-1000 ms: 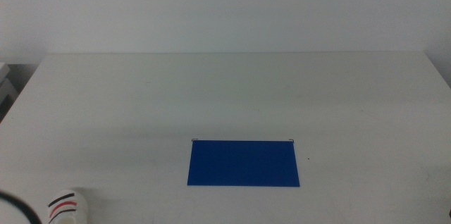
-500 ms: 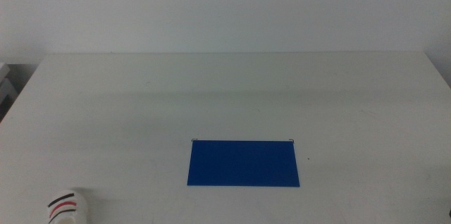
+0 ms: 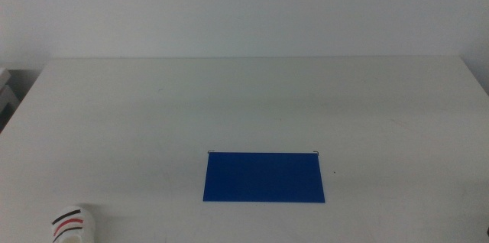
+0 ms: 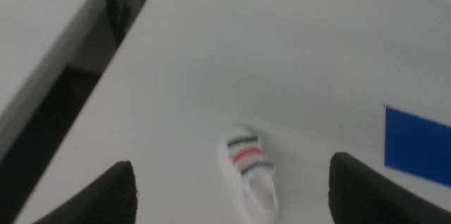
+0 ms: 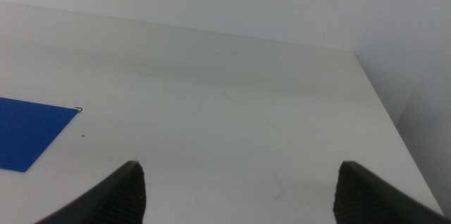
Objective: Use one arm to grab the shoe from the table and place it on the mat.
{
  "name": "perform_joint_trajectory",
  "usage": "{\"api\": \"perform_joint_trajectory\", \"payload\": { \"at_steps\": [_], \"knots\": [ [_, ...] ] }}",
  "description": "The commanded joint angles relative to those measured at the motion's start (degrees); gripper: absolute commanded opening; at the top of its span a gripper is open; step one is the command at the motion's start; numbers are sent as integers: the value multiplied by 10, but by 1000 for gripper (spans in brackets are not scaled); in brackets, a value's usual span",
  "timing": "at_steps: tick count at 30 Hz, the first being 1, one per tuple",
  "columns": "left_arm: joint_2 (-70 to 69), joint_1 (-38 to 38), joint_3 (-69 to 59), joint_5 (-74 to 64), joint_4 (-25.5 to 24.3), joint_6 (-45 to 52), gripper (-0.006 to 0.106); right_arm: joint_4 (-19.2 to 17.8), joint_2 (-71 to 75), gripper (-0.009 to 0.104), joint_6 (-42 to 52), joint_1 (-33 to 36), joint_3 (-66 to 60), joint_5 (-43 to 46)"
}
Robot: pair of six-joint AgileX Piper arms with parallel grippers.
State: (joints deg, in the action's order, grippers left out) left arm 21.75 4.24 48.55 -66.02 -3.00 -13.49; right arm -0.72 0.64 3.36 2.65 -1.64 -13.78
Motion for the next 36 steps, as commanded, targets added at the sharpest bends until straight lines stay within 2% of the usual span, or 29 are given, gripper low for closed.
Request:
{"api": "perform_joint_trajectory", "payload": {
  "at_steps": [1, 7, 14, 18, 25, 35, 36],
  "knots": [
    [20, 0, 27, -7, 6, -33, 94, -6, -2, 78, 6, -1, -3, 42],
    [116, 0, 71, -90, 18, -28, 94, -6, -2, 78, 6, -1, -3, 42],
    [219, 0, 78, -90, 77, -36, 93, -6, -2, 78, 6, -1, -3, 42],
    [276, 0, 78, -90, 103, -37, 89, -6, -2, 78, 6, -1, -3, 42],
    [349, 0, 59, -90, 104, -32, 80, -6, -2, 78, 6, -1, -3, 42],
    [451, 0, 11, -90, 123, -30, 79, -6, -2, 78, 6, -1, -3, 42],
    [466, 0, -8, -52, 127, -36, 79, -6, -2, 78, 6, -1, -3, 42]
  ]
}}
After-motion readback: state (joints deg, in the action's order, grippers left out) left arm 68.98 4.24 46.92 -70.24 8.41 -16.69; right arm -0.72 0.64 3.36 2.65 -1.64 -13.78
